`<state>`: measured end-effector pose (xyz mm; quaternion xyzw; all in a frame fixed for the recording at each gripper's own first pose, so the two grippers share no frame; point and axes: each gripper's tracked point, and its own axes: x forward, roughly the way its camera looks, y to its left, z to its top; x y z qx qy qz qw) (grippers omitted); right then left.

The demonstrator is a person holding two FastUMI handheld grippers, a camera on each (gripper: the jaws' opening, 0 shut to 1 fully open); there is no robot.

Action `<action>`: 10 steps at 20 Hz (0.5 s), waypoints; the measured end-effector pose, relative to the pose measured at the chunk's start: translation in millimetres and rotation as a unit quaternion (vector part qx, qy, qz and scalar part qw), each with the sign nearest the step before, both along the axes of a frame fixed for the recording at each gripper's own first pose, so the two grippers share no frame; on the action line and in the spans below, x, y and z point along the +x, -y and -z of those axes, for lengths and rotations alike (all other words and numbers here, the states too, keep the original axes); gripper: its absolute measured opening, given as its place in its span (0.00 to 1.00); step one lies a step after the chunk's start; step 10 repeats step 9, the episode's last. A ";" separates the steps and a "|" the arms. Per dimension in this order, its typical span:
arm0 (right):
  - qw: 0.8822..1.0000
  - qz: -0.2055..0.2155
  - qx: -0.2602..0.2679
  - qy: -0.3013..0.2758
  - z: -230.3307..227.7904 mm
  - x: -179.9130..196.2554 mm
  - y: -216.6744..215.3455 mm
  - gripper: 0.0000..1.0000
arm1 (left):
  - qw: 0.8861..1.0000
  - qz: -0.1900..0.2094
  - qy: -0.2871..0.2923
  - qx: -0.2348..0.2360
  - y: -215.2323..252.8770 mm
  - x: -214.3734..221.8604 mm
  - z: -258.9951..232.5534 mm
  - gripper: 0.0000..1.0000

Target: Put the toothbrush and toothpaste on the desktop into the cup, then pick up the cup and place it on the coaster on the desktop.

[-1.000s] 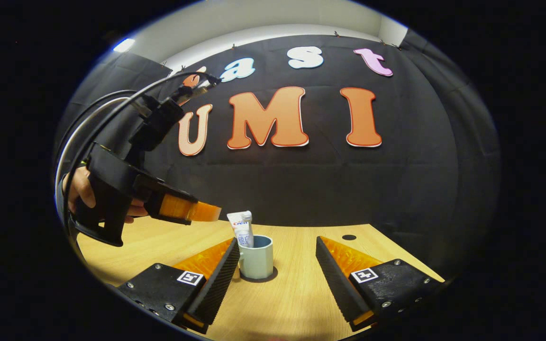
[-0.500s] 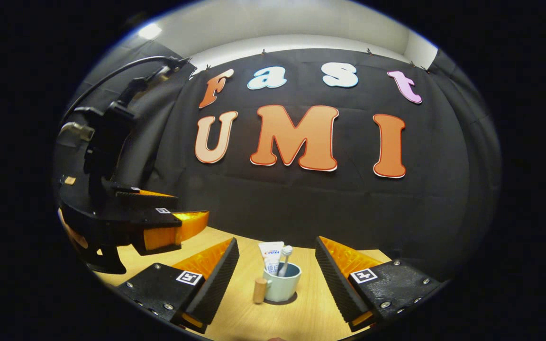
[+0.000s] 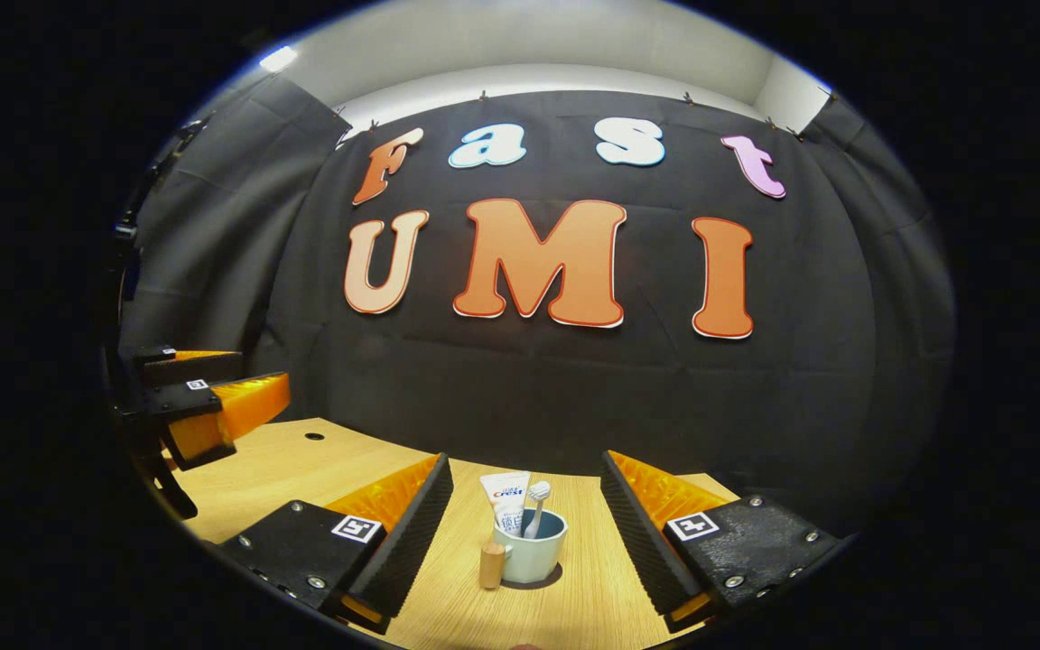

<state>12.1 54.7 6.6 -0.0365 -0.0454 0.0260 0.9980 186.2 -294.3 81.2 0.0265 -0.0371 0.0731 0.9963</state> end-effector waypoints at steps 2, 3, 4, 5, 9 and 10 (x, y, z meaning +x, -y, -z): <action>1.000 0.006 0.008 -0.002 -0.2 1.7 1.9 0.99 | 1.000 -0.007 0.008 0.000 -10.4 -5.4 -0.2 1.00; 1.000 0.010 0.011 -0.003 0.7 1.7 3.2 0.99 | 1.000 -0.012 0.012 0.002 -14.5 -6.2 -2.3 1.00; 1.000 0.010 0.015 -0.005 0.7 2.6 2.0 0.99 | 1.000 -0.014 0.015 0.004 -17.0 -6.8 -2.3 1.00; 1.000 0.009 0.019 -0.006 1.0 2.2 0.6 0.99 | 1.000 -0.013 0.019 0.005 -17.8 -7.2 -4.2 1.00; 1.000 0.004 0.027 0.003 -4.9 2.9 -4.4 0.99 | 0.999 -0.016 0.030 0.011 -20.9 -8.0 -9.8 1.00; 1.000 0.004 0.027 0.003 -4.9 2.9 -4.4 0.99 | 0.999 -0.016 0.030 0.011 -20.9 -8.0 -9.8 1.00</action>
